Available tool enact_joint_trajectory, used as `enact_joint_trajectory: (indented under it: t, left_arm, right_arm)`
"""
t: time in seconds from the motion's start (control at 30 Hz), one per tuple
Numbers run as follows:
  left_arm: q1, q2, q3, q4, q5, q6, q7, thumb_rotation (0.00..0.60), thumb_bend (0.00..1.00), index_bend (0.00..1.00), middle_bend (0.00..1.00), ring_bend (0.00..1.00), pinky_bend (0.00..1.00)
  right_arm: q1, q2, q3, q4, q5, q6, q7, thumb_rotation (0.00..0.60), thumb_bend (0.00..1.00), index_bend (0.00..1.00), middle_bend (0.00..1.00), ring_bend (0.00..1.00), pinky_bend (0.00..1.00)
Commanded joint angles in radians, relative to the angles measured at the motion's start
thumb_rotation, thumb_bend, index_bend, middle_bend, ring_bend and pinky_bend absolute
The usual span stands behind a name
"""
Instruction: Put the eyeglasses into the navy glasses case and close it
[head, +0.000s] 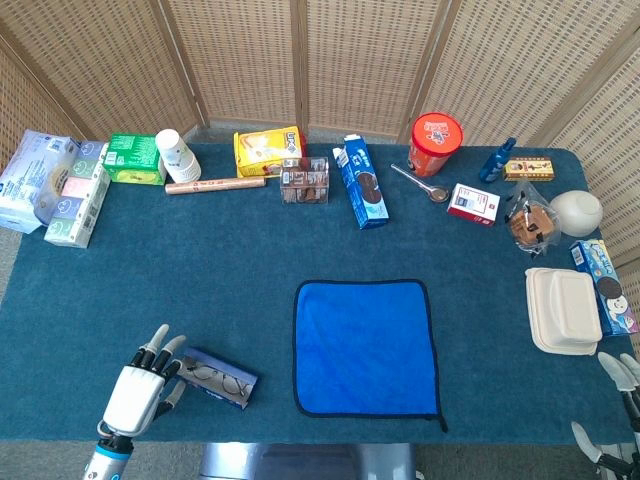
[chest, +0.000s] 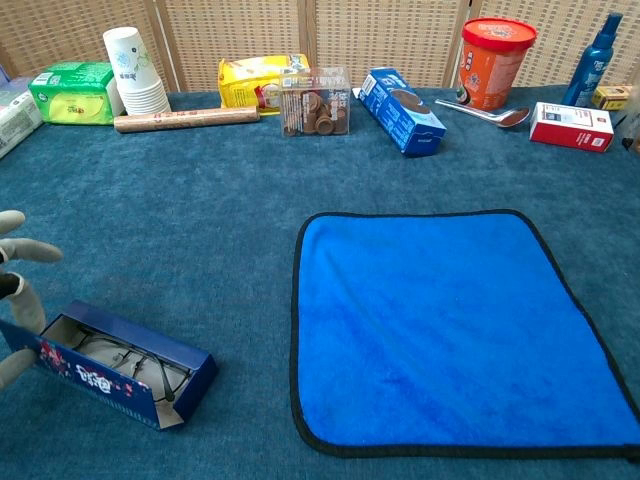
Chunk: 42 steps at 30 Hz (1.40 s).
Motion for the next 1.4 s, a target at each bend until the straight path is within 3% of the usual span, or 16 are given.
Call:
enact_joint_trajectory:
  t: [0.03, 0.27, 0.47, 0.57, 0.87, 1.07, 1.17, 1.4]
  left_arm:
    - [-0.012, -0.009, -0.021, -0.011, -0.023, -0.016, -0.009, 0.6, 0.31, 0.51, 0.21, 0.03, 0.26]
    - [-0.039, -0.025, -0.06, -0.031, -0.072, -0.057, -0.006, 0.6, 0.31, 0.44, 0.19, 0.0, 0.25]
    - [-0.056, -0.058, -0.102, -0.033, -0.146, -0.114, 0.059, 0.6, 0.29, 0.23, 0.03, 0.0, 0.21]
    - [-0.066, -0.066, -0.118, -0.039, -0.172, -0.133, 0.101, 0.6, 0.28, 0.16, 0.0, 0.0, 0.17]
    - [-0.103, -0.064, -0.165, -0.085, -0.233, -0.174, 0.169, 0.6, 0.27, 0.11, 0.0, 0.0, 0.16]
    - [-0.109, -0.035, -0.155, -0.135, -0.211, -0.141, 0.152, 0.599, 0.27, 0.11, 0.0, 0.0, 0.16]
    - [-0.11, -0.009, -0.142, -0.168, -0.194, -0.131, 0.138, 0.554, 0.28, 0.12, 0.0, 0.0, 0.16]
    - [-0.115, 0.106, -0.096, -0.283, -0.155, -0.136, 0.111, 0.356, 0.28, 0.14, 0.0, 0.0, 0.13]
  right_arm:
    - [0.0, 0.001, 0.002, -0.001, 0.002, -0.001, 0.001, 0.325, 0.35, 0.0, 0.12, 0.0, 0.12]
    - [-0.003, 0.005, 0.003, -0.004, 0.007, -0.001, 0.002, 0.321, 0.35, 0.0, 0.12, 0.0, 0.12]
    - [-0.011, 0.008, 0.006, 0.001, 0.018, 0.002, 0.021, 0.273, 0.35, 0.0, 0.12, 0.0, 0.12]
    - [-0.012, 0.009, 0.007, 0.004, 0.018, 0.005, 0.03, 0.248, 0.35, 0.0, 0.12, 0.0, 0.12]
    - [-0.021, 0.002, 0.014, 0.02, 0.027, 0.015, 0.052, 0.213, 0.35, 0.0, 0.12, 0.0, 0.13]
    - [-0.021, 0.001, 0.017, 0.018, 0.028, 0.015, 0.05, 0.215, 0.35, 0.0, 0.12, 0.0, 0.13]
    - [-0.02, 0.003, 0.019, 0.012, 0.027, 0.013, 0.043, 0.214, 0.35, 0.0, 0.12, 0.0, 0.13]
    - [-0.015, 0.007, 0.022, -0.007, 0.028, 0.002, 0.026, 0.213, 0.35, 0.0, 0.12, 0.0, 0.13]
